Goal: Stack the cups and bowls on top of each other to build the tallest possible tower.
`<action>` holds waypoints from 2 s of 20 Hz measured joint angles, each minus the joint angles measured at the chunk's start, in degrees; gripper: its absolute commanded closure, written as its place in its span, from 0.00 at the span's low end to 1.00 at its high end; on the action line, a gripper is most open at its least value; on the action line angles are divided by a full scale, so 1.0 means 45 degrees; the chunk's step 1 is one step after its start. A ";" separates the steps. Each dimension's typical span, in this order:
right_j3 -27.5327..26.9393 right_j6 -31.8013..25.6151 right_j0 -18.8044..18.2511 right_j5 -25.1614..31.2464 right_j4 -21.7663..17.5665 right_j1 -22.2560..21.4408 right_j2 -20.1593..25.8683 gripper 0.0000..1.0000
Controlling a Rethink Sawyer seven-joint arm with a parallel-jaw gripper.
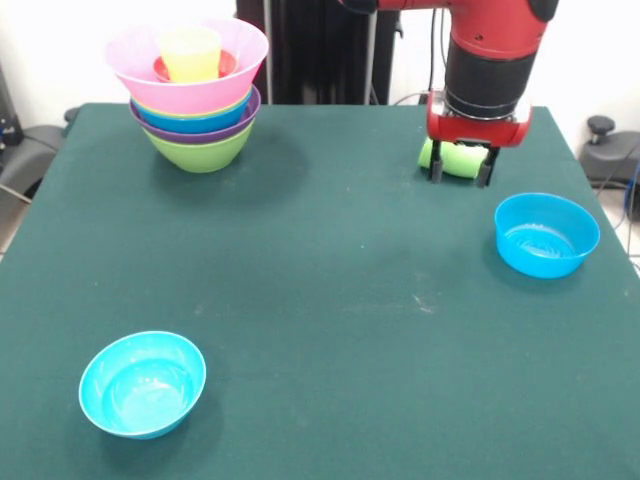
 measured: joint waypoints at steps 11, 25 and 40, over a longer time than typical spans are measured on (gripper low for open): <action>-0.0070 0.0000 0.0697 0.0003 0.0675 -0.0616 -0.0531 0.00; -0.0909 0.0000 0.1782 0.0003 0.1673 -0.0262 -0.1208 0.00; -0.1146 0.1470 0.3281 -0.0026 0.2901 0.1073 -0.2109 0.00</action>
